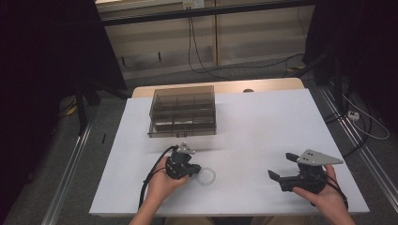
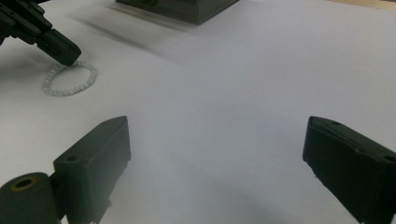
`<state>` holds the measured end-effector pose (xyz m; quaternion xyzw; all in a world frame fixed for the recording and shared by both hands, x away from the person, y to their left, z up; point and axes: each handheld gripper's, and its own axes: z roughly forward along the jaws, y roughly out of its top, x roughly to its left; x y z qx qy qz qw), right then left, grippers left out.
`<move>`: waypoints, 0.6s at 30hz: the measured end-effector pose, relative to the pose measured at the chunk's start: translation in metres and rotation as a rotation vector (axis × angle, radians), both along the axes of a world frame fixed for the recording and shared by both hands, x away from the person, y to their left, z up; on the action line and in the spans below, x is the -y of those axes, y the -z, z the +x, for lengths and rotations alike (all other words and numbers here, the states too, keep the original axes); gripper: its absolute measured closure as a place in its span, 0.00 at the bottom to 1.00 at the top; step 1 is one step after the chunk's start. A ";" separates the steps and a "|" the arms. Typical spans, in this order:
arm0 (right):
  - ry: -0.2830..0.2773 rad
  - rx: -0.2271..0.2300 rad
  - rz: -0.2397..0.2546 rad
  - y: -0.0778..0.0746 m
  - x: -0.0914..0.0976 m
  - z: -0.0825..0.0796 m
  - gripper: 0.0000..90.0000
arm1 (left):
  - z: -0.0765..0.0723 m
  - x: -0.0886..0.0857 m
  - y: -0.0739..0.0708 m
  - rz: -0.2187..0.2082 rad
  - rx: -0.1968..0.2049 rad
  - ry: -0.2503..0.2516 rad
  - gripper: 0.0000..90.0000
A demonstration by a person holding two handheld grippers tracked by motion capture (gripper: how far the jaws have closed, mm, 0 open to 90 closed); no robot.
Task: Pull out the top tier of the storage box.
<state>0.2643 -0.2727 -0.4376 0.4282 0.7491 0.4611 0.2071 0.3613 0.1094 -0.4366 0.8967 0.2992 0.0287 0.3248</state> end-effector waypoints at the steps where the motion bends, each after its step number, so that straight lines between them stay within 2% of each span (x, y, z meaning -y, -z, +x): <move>1: 0.000 0.000 0.001 0.000 0.000 0.000 0.08 | 0.001 0.000 -0.002 -0.007 -0.005 -0.002 0.97; 6: 0.005 0.000 0.013 0.000 0.002 -0.001 0.08 | 0.001 -0.004 -0.009 -0.033 -0.029 0.003 0.97; 8: 0.000 0.000 0.012 0.000 0.001 -0.001 0.08 | 0.001 -0.007 -0.013 -0.029 -0.032 0.005 0.97; 10: 0.001 -0.002 0.013 0.001 0.001 -0.001 0.08 | 0.003 -0.010 -0.016 -0.050 -0.048 0.001 0.97; 18: 0.004 -0.002 0.017 0.001 0.003 -0.002 0.08 | 0.008 -0.011 -0.034 -0.038 -0.049 0.006 0.97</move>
